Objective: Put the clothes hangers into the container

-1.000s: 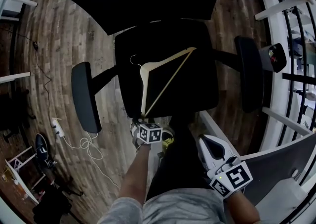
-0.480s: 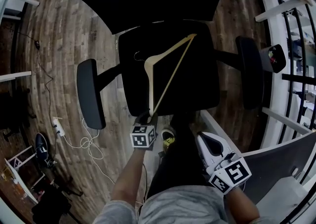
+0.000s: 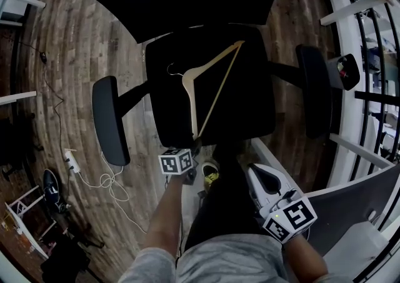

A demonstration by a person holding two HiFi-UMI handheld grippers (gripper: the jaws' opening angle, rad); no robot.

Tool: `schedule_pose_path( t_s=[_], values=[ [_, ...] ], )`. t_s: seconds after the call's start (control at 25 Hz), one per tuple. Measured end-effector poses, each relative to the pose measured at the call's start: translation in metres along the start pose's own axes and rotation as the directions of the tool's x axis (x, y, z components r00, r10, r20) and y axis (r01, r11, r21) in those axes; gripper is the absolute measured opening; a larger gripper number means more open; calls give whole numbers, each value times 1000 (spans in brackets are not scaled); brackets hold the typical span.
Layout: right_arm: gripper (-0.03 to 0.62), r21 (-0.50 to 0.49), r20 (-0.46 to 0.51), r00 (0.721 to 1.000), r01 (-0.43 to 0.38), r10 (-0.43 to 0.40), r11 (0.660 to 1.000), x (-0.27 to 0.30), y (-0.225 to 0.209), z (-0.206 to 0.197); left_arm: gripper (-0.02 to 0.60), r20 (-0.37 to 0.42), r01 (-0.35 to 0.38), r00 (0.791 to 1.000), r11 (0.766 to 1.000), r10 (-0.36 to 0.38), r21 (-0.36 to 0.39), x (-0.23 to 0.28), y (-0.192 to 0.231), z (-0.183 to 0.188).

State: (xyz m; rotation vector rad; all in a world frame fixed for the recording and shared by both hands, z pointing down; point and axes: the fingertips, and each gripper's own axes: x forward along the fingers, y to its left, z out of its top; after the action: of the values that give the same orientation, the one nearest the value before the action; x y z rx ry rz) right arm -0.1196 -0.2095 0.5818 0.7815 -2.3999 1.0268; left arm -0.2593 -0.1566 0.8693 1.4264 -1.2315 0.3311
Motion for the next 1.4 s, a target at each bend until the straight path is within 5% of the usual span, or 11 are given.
schedule_pose_path(
  t_s=[0.16,0.4,0.52,0.68,0.84,0.92,0.96,1.08,1.16,1.28,1.4],
  values=[
    [-2,6,-11,1000,-5,5,1000,4,-3,-3,228,-50,44,998,998,-46,-48,13,-1,-7],
    [-2,25,-22,1000,-9,10,1000,9,-14,-4,150,-20,53,998,994,-55,-94,15,5,-3],
    [-2,26,-29,1000,-11,12,1000,12,-19,-9,121,-86,-96,991,995,97,20,27,10,-5],
    [-2,28,-20,1000,-11,12,1000,10,-22,-7,130,-150,-268,951,963,270,38,37,11,-7],
    [-2,28,-3,1000,-13,13,1000,7,-20,-2,121,-53,-359,930,930,363,78,16,5,5],
    [-2,29,1,1000,-13,13,999,4,-19,-2,120,89,-477,878,855,469,205,-12,5,22],
    [-2,28,1,1000,-14,14,1000,3,-18,-3,118,170,-554,832,780,528,290,-27,6,31],
    [-2,19,3,1000,-18,18,1000,1,-13,-3,117,370,-710,690,483,622,513,-53,14,51],
    [-2,14,1,1000,-21,21,1000,2,-12,-4,121,423,-740,626,327,655,588,-55,25,55],
    [-2,10,-8,1000,-23,23,1000,2,-12,-5,137,428,-729,588,219,687,649,-46,34,52],
    [-2,9,-19,1000,-17,17,1000,2,-15,-6,157,420,-658,625,155,658,737,-29,23,36]
  ],
)
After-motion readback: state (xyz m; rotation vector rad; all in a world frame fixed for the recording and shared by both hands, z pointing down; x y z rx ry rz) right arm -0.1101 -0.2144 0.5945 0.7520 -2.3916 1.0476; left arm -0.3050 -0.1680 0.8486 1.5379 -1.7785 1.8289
